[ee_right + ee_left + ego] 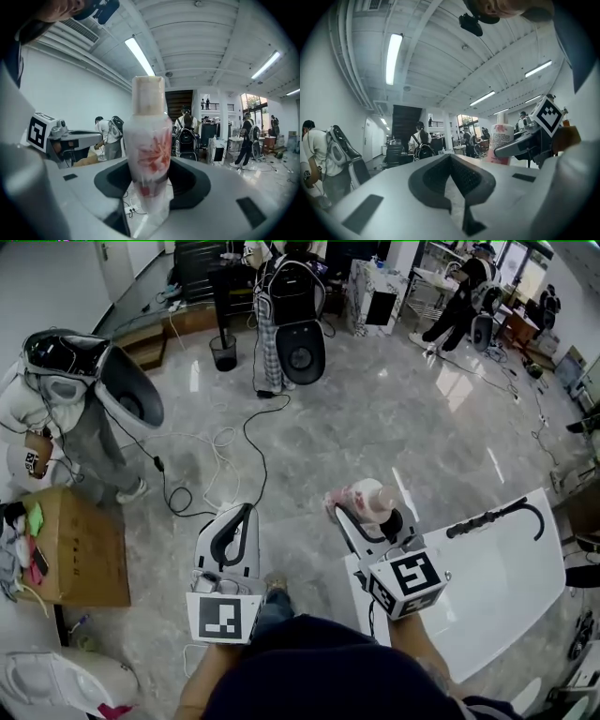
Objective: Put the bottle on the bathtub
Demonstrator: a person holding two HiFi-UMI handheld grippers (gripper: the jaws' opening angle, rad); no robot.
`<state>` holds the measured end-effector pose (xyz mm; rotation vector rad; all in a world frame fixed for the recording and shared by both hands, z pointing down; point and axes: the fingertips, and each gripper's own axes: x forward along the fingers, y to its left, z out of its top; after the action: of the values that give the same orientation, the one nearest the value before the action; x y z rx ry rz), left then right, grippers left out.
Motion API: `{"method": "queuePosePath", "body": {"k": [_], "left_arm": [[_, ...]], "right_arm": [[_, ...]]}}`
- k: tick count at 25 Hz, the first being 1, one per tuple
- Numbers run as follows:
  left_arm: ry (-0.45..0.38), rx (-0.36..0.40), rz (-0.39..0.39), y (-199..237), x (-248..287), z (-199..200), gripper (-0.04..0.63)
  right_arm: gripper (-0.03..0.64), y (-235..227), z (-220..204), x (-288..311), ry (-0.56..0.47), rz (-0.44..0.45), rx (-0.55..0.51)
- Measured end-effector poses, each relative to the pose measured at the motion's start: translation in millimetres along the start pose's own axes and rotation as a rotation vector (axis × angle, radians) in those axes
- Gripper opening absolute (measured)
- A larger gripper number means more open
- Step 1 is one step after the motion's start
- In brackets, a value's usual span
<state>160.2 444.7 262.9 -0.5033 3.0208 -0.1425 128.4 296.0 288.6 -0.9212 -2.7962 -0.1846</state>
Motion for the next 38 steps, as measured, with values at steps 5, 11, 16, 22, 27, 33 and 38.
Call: {"method": "queuePosePath", "body": {"k": [5,11,16,22,27,33,38], "left_arm": [[0.005,-0.006,-0.038,38,43,-13,0.023],[0.023,-0.027,-0.09,65,84,-32,0.023],[0.061,-0.041,-0.155,63,112,-57,0.023],[0.055,-0.079,-0.266,37,147,-61,0.023],[0.063,-0.083,-0.309,30,184,-66,0.023],[0.054,-0.06,-0.363,23,256,-65,0.023],[0.048,-0.044,-0.424,3,325,-55,0.023]], "right_arm": [[0.239,-15,3,47,0.008,-0.05,0.02],[0.239,-36,-3,76,0.037,-0.123,0.043],[0.239,-55,-19,80,0.078,-0.199,0.076],[0.239,-93,-31,72,0.107,-0.311,0.118],[0.239,-128,-31,89,0.096,-0.346,0.135],[0.239,-188,-22,129,0.075,-0.364,0.133],[0.239,-249,-14,152,0.074,-0.39,0.141]]}}
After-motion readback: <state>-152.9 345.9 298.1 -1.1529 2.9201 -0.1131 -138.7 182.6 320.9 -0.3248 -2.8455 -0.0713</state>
